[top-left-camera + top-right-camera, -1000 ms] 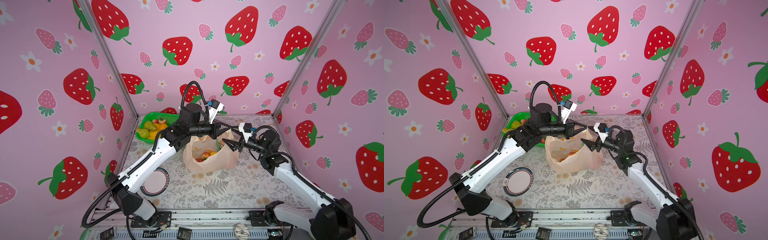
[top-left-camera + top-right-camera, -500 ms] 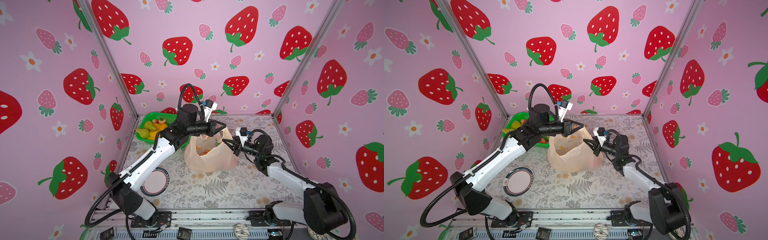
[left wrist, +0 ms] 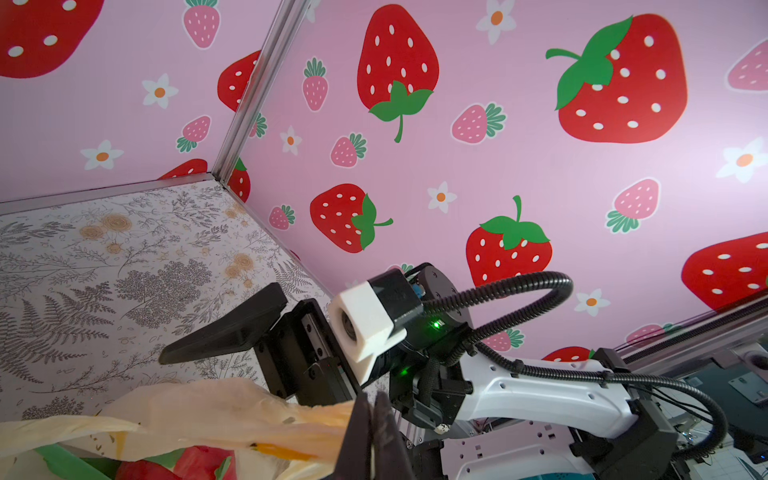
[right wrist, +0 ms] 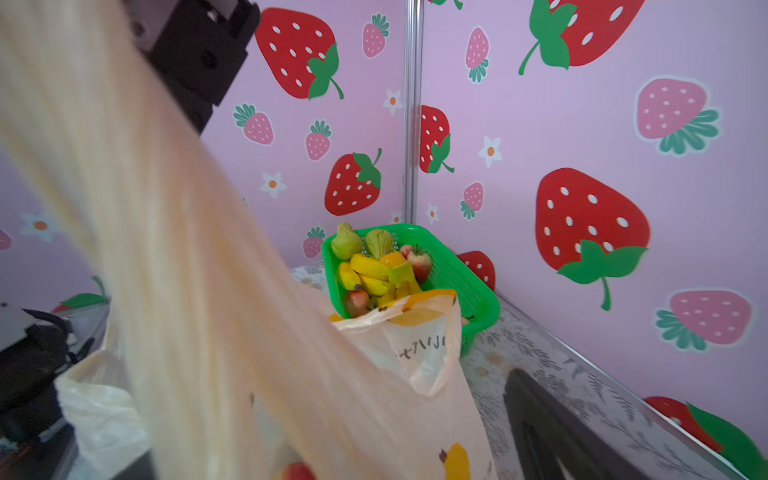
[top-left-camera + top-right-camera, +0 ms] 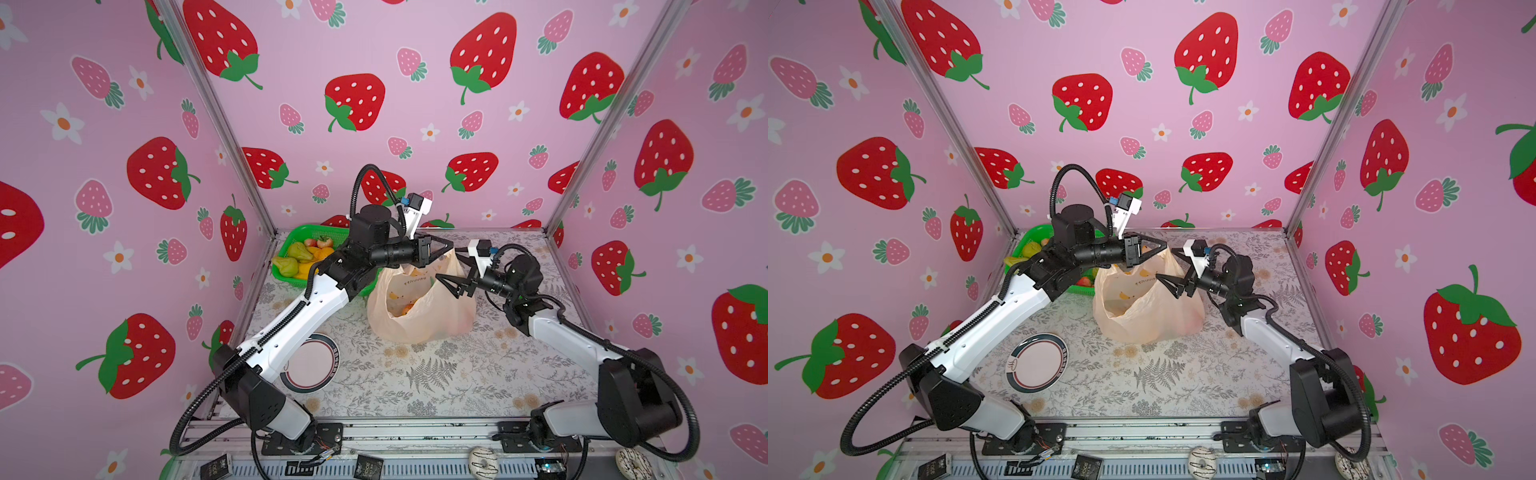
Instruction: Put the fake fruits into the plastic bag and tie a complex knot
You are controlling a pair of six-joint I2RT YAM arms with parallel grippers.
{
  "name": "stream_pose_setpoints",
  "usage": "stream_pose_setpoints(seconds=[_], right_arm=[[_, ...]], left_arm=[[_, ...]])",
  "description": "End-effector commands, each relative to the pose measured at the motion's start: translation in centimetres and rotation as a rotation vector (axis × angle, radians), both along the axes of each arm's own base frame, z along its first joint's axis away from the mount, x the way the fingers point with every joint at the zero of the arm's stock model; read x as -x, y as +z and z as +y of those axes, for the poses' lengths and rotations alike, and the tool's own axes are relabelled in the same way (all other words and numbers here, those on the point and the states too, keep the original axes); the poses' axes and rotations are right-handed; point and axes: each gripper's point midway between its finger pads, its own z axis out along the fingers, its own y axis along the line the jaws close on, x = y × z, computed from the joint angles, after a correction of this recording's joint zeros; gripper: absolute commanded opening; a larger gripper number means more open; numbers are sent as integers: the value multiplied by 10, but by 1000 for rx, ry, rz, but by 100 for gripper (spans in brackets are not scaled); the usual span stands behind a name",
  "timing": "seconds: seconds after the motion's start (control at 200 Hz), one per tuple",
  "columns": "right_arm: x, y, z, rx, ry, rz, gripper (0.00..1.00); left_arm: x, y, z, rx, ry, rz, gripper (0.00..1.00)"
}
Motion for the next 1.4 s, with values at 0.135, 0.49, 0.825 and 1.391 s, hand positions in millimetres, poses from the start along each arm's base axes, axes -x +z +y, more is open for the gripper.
stream_pose_setpoints(seconds=[0.135,0.49,0.825,1.391], right_arm=[[38,-18,10,1,266,73,61],[55,-34,-5,29,298,103,10],[20,-12,-7,-17,62,128,26],[-31,34,-19,-75,-711,45,61]], left_arm=[[-2,25,11,68,26,-75,0],[-30,14,29,62,126,-44,0],[-25,7,15,64,66,-4,0],[-16,10,8,77,43,-1,0]])
